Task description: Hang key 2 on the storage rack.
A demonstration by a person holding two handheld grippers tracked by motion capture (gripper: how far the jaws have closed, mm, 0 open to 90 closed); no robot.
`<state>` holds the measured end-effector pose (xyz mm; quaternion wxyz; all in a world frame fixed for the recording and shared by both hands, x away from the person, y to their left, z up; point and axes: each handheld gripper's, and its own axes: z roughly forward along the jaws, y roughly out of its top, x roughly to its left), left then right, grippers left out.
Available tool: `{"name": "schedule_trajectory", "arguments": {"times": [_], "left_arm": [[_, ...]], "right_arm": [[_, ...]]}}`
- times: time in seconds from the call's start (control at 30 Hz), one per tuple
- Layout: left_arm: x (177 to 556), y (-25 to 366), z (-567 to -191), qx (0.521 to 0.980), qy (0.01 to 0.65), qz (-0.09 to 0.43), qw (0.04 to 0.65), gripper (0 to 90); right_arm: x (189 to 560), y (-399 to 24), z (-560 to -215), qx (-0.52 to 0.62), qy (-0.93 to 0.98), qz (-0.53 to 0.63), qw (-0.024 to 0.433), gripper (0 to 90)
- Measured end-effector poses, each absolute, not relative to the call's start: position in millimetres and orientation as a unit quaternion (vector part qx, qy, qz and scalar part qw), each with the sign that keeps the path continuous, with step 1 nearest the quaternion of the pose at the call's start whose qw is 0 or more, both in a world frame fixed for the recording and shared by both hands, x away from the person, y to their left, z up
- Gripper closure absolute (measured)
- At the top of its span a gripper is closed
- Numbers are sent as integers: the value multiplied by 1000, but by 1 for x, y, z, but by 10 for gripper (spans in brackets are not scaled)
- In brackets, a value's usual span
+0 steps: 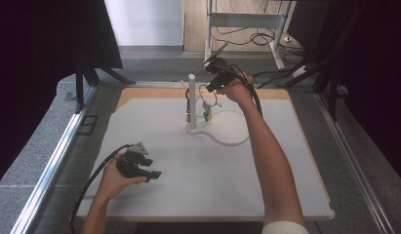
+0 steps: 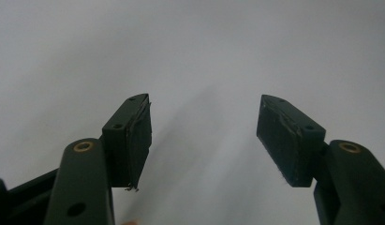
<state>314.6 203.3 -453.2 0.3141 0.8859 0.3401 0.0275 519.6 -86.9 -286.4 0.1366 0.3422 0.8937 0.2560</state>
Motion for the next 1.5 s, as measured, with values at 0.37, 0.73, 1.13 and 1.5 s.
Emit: {"name": "schedule_trajectory", "arguments": {"times": [0.37, 0.73, 1.13, 1.5], "left_arm": [[314, 203, -453, 887, 337, 28, 314, 363], [315, 203, -454, 887, 337, 25, 315, 363], [315, 203, -454, 888, 336, 25, 313, 363], [313, 201, -453, 884, 341, 24, 319, 362]], "right_arm": [[515, -77, -298, 334, 898, 254, 131, 877], [517, -73, -321, 332, 903, 246, 118, 874], [510, -76, -330, 314, 910, 254, 92, 779], [487, -105, -321, 312, 898, 293, 100, 600]]}}
